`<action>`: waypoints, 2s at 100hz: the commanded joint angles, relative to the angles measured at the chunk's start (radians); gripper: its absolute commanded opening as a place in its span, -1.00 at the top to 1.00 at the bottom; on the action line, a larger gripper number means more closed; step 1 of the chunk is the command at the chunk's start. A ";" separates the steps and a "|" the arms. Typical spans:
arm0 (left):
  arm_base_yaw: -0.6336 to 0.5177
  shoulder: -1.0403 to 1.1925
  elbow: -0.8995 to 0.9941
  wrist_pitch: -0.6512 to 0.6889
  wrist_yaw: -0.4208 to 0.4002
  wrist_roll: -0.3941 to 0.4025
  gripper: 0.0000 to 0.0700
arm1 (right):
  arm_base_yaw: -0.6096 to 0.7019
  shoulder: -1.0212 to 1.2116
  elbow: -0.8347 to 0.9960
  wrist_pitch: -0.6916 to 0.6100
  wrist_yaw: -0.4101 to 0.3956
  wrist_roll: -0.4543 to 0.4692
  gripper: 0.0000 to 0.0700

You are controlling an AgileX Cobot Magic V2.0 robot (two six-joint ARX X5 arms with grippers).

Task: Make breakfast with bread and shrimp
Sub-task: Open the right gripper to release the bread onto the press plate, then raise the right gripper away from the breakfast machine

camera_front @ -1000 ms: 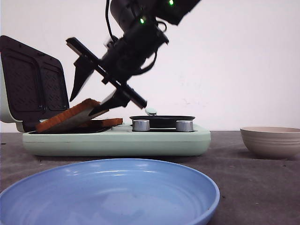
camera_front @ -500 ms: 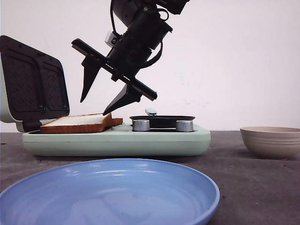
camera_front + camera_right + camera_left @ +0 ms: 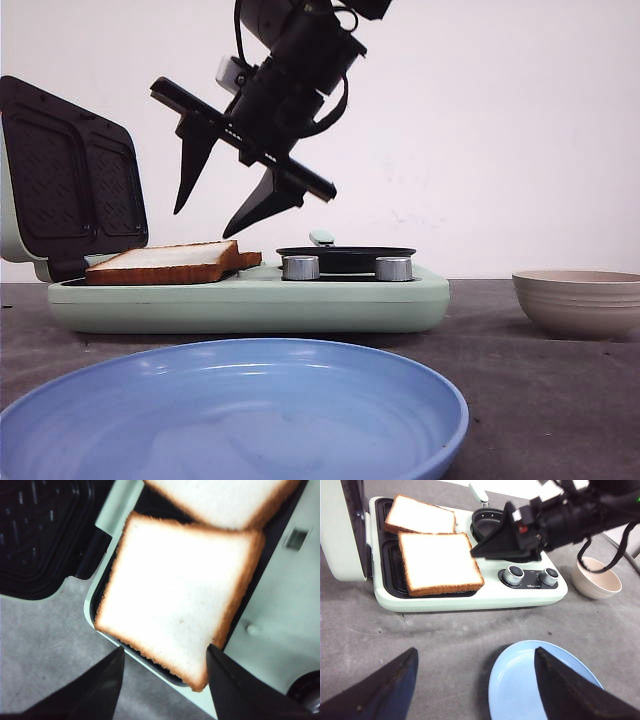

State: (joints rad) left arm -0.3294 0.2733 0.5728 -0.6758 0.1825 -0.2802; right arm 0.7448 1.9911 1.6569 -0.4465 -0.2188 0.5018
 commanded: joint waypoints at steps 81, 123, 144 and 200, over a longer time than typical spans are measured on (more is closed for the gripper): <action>-0.002 -0.001 0.003 0.029 -0.030 0.006 -0.13 | -0.130 -0.446 -0.026 -0.131 0.166 -0.413 0.19; -0.002 -0.001 0.003 0.058 -0.030 -0.001 -0.16 | -0.140 -0.863 -0.586 0.122 0.140 -0.408 0.32; -0.002 -0.001 0.003 0.090 -0.058 -0.010 -0.16 | -0.140 -1.089 -0.809 0.156 0.151 -0.373 0.32; -0.002 0.010 0.004 0.183 -0.195 -0.108 -0.16 | -0.138 -1.485 -1.064 -0.003 0.198 -0.254 0.32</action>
State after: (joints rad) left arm -0.3294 0.2745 0.5728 -0.5213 -0.0025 -0.3435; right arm 0.5995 0.5243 0.5880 -0.4519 -0.0254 0.2260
